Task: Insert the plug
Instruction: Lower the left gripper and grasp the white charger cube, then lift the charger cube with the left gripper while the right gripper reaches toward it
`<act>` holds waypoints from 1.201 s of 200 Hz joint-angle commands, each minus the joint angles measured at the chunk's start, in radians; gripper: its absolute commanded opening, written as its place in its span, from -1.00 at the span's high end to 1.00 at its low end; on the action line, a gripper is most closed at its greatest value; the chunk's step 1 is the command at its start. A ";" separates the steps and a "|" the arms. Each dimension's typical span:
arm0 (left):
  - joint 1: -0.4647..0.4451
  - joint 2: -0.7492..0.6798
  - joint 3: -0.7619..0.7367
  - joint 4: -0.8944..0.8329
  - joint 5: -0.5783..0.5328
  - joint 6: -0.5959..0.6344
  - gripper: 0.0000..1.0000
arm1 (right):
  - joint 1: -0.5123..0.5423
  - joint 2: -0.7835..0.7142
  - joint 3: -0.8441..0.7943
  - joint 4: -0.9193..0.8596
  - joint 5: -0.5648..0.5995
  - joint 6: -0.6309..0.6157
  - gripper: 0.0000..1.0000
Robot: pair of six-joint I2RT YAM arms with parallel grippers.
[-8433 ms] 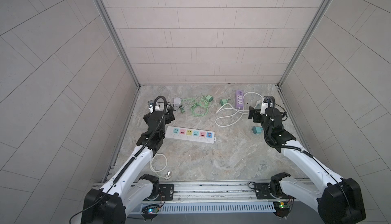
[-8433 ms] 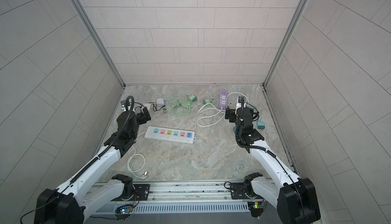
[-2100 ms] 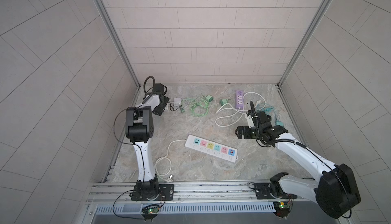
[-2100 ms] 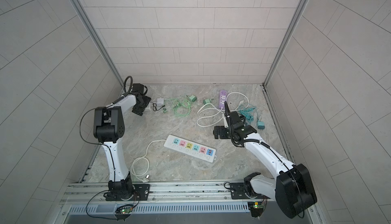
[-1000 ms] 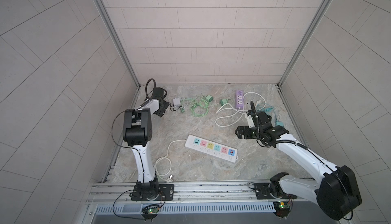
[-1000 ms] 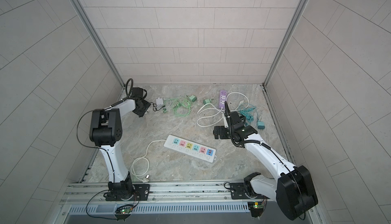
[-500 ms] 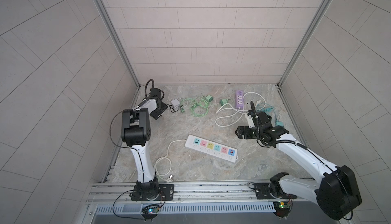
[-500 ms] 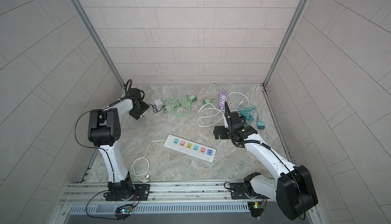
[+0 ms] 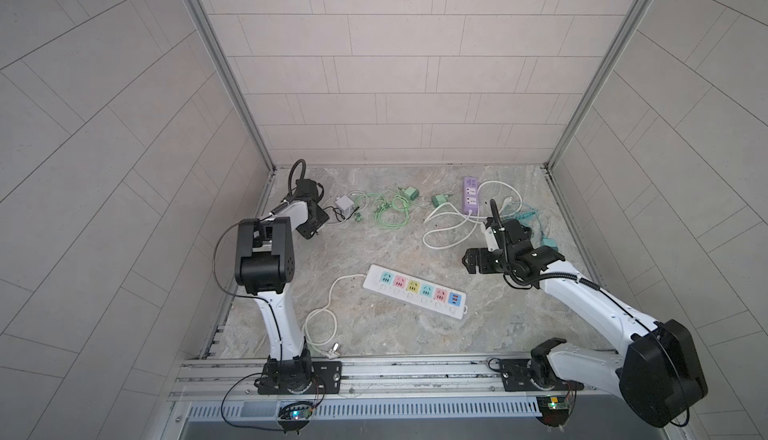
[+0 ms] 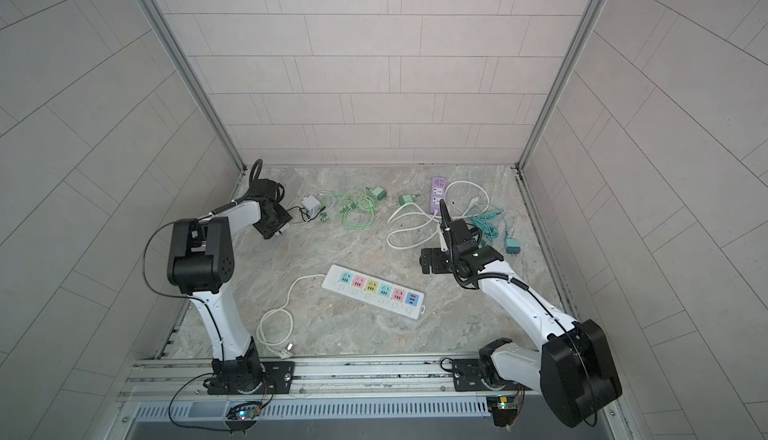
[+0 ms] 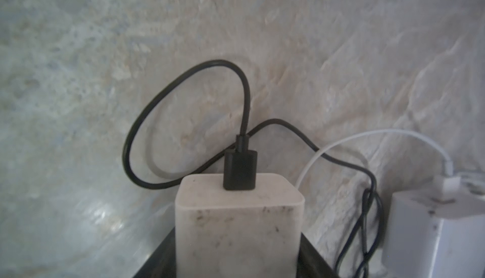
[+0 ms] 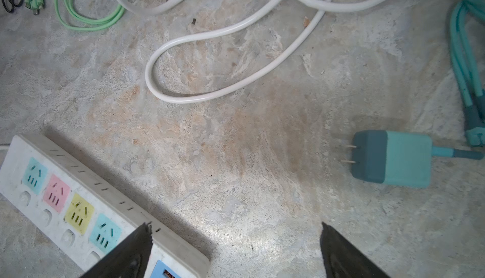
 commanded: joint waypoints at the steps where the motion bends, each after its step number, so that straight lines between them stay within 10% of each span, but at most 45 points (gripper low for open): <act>1: -0.080 -0.103 -0.111 0.004 -0.026 0.083 0.04 | 0.004 0.016 0.005 -0.006 0.015 0.010 -0.98; 115: -0.272 -0.309 -0.634 0.909 0.096 0.175 -0.02 | 0.052 0.057 0.030 0.187 -0.292 0.074 -0.82; 240: -0.458 -0.371 -0.777 1.148 0.141 0.491 -0.08 | 0.215 0.414 0.461 0.120 -0.271 0.069 -0.28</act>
